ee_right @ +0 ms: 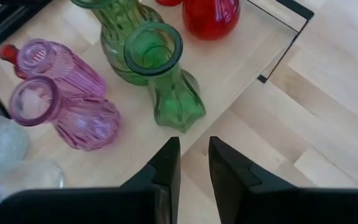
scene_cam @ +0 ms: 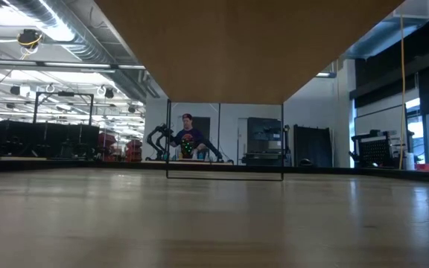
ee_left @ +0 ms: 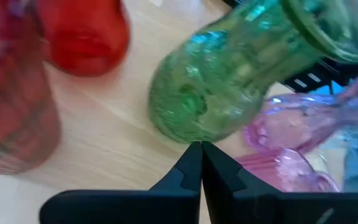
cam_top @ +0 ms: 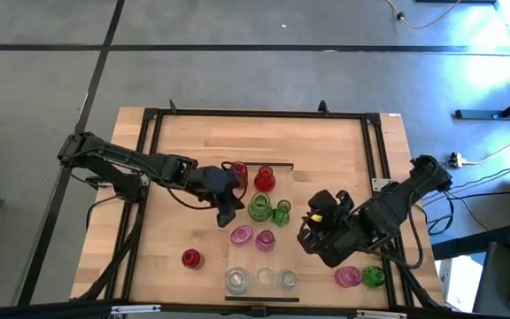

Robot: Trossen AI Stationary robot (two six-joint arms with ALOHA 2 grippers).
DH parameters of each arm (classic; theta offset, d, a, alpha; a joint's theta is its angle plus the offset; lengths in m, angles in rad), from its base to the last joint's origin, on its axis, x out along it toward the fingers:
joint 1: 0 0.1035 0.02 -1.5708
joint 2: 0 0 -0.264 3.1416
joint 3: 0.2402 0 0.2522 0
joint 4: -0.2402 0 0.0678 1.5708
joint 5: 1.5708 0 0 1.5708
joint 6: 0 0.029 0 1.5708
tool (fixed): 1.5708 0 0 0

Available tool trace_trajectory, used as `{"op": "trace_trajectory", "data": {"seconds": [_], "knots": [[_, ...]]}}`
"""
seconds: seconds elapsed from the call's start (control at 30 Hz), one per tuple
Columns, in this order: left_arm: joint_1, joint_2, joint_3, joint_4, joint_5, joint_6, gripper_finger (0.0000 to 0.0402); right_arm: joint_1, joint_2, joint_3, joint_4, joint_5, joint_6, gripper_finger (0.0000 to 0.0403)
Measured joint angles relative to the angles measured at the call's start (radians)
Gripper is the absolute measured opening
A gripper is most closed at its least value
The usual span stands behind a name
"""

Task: Sort vases onto shelf
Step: Put the red vase on the shelf aligned with the other red vases

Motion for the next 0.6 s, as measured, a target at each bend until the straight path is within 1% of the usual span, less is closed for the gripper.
{"op": "trace_trajectory", "data": {"seconds": [0.13, 0.33, 0.53, 0.6], "knots": [[-0.001, 0.000, 0.000, 0.029, 0.023, 0.009, 0.0000, 0.000, -0.013, 0.000, -0.008, 0.001, 0.002, 0.0069], [0.000, 0.002, 0.000, 0.047, 0.023, 0.009, 0.0000, 0.000, -0.019, 0.000, -0.021, 0.004, 0.018, 0.0069], [0.000, 0.028, 0.000, 0.101, 0.022, 0.003, 0.0000, 0.000, -0.018, 0.000, -0.023, 0.008, 0.022, 0.0069], [0.000, 0.040, 0.000, 0.096, 0.020, 0.000, 0.0000, 0.000, -0.018, 0.000, -0.024, 0.008, 0.022, 0.0069]]}}
